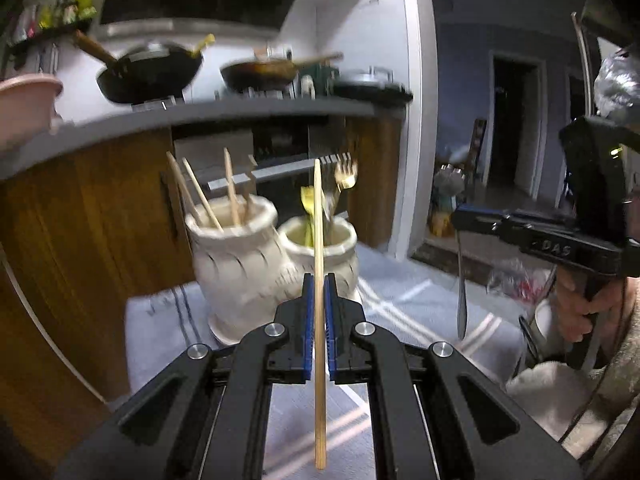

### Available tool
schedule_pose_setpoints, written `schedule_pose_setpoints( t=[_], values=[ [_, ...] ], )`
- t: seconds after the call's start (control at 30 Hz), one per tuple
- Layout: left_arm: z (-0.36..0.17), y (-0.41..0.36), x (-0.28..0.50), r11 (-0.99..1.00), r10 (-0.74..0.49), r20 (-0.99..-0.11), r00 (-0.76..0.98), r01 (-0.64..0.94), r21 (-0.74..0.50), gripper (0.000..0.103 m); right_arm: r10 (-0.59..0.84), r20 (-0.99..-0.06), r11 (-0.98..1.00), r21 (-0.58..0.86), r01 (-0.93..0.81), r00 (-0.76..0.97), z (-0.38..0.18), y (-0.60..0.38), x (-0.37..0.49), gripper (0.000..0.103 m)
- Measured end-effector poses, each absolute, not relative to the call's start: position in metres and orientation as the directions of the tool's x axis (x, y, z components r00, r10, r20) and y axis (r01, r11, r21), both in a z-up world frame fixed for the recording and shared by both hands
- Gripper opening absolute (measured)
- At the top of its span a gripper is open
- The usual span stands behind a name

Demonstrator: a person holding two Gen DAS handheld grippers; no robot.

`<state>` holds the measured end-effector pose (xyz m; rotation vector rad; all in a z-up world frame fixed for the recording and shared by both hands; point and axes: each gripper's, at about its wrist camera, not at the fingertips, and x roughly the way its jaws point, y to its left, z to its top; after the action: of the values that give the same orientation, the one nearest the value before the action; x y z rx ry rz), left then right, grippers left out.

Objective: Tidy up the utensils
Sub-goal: 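Lower chopstick into tall cup with left tool while right tool lowers spoon into short cup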

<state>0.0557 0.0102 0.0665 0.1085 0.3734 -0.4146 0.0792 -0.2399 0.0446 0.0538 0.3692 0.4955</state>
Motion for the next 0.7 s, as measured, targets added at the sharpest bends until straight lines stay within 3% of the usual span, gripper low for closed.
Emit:
schedule_pose_setpoints(
  t=[0.3,0.5,0.7],
  values=[
    [0.118,0.071,0.067,0.937,-0.348,-0.120,0.930,0.340,-0.083,0.005,0.486,-0.245,0.873,0.190,-0.450,0.839,0.083,-0.232,0.105,0.002],
    [0.126,0.098,0.109,0.939,-0.316,-0.047,0.948,0.305,-0.159,0.005,0.491,-0.181,0.868,0.185,-0.461,0.852,0.103,-0.220,0.123,0.002],
    [0.120,0.113,0.157,0.897,-0.368,0.001,0.930,0.355,-0.262,0.005,0.494,-0.150,0.862,0.216,-0.459,0.856,0.112,-0.214,0.145,0.002]
  ],
)
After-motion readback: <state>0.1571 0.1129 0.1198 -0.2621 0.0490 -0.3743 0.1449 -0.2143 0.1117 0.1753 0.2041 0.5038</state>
